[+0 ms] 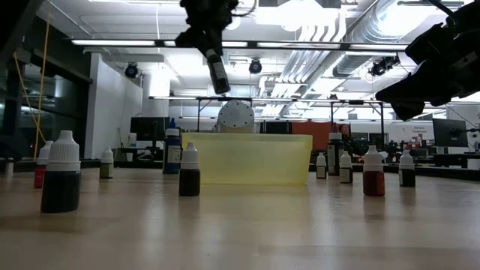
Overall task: Pick & Place food coloring
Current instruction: Put the big black food coloring bottle in the yellow transparent bin
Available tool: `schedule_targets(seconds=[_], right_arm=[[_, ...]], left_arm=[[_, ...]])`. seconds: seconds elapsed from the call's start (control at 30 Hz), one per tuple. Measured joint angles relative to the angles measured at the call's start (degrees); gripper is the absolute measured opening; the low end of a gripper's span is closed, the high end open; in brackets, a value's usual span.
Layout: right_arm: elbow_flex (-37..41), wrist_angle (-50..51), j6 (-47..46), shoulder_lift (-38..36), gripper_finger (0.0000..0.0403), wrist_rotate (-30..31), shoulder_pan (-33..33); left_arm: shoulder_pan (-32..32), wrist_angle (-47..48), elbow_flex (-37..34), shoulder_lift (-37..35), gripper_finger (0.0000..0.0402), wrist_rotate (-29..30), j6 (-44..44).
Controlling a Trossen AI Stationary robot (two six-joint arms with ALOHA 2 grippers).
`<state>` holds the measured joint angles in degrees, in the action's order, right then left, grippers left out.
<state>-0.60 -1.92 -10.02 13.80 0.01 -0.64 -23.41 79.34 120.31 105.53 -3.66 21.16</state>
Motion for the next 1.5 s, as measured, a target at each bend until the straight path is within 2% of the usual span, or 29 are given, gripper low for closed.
schedule_targets(seconds=[0.2,0.37,0.87,1.13,1.5], right_arm=[[0.0,0.0,0.0,0.0,0.0000,0.0,0.0],[0.0,0.0,0.0,0.0,0.0000,0.0,0.0],[0.0,0.0,0.0,0.0,0.0000,0.0,0.0],[0.0,0.0,0.0,0.0,0.0000,0.0,0.0],[0.0,0.0,0.0,0.0,0.0000,0.0,0.0]], left_arm=[[3.7,-3.2,-0.1,5.4,0.0108,0.4,-1.3],[5.4,-6.3,-0.1,9.4,0.0108,4.1,-1.4],[5.8,-15.0,0.6,17.3,0.0108,8.6,-4.2],[5.8,-9.3,14.5,24.9,0.0108,9.5,-10.6],[5.9,-8.4,13.6,27.6,0.0108,11.8,-20.5]])
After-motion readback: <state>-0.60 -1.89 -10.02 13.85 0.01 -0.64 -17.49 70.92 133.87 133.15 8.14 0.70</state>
